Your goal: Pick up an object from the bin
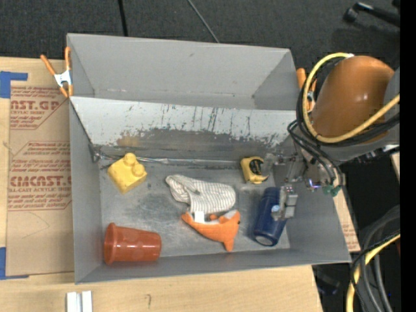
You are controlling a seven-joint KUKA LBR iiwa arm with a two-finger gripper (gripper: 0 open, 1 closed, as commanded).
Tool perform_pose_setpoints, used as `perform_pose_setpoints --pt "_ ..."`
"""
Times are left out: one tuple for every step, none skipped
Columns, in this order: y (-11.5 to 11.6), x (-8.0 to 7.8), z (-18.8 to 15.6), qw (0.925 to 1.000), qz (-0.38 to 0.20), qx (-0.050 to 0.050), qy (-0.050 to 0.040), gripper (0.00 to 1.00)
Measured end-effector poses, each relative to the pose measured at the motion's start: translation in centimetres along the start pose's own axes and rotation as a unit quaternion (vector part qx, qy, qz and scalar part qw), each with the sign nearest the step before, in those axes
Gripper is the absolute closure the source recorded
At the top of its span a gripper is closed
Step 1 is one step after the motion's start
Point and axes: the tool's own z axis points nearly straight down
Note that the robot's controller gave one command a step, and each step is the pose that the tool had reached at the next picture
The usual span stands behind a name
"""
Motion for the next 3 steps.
perform_pose_setpoints --pt "0.0 -0.1 -0.5 1.0 -0.001 0.0 -0.0041 0.0" --pt "2.1 -0.1 4.1 1.0 0.003 0.001 -0.0078 0.0" --pt "4.7 -0.8 7.8 0.999 -0.044 0.0 -0.002 0.0"
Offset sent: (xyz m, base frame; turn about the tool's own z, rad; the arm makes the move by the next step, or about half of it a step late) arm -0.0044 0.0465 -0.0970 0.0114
